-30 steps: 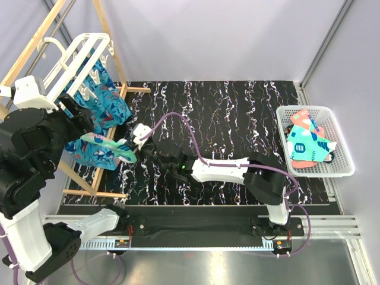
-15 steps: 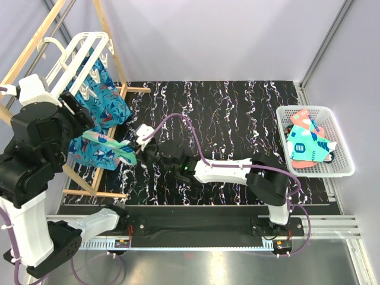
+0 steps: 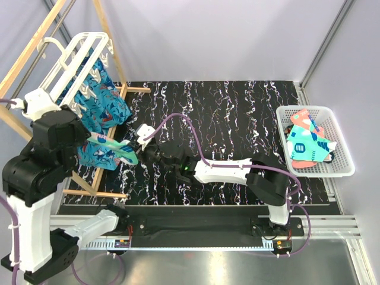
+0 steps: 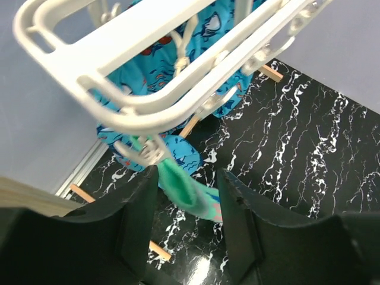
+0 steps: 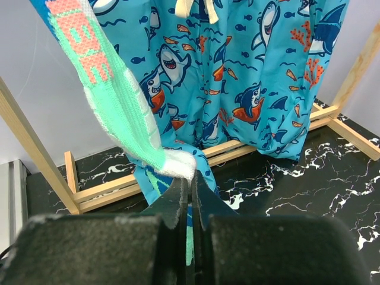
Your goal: Remove the socks clipped to the hanger
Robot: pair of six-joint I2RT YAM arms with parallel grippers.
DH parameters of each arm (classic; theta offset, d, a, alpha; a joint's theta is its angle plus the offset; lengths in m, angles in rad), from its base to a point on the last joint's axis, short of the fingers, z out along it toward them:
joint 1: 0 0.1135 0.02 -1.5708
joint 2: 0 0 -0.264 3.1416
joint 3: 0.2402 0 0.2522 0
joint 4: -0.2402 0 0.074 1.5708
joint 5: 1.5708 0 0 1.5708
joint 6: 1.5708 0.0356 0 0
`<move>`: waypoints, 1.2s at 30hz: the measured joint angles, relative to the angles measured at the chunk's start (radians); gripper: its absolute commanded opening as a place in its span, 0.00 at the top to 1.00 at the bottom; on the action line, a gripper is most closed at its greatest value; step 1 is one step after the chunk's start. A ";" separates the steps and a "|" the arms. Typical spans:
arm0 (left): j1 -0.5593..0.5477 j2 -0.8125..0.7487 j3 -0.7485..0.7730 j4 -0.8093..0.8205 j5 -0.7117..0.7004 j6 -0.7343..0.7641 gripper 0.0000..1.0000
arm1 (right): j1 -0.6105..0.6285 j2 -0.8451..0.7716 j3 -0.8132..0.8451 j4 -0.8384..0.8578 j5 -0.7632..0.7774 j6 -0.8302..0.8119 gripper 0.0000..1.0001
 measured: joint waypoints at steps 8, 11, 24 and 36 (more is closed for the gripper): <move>0.001 -0.065 0.027 0.009 -0.063 -0.049 0.61 | 0.000 0.000 0.000 0.000 -0.003 0.007 1.00; 0.001 -0.060 0.028 0.015 -0.083 -0.060 0.59 | 0.000 0.000 -0.003 0.001 -0.010 0.013 1.00; 0.001 0.052 0.029 0.014 -0.133 -0.124 0.46 | 0.000 -0.027 -0.056 0.022 -0.031 0.025 1.00; 0.001 0.034 -0.001 0.009 -0.221 -0.155 0.42 | 0.000 -0.066 -0.081 0.038 -0.049 0.036 1.00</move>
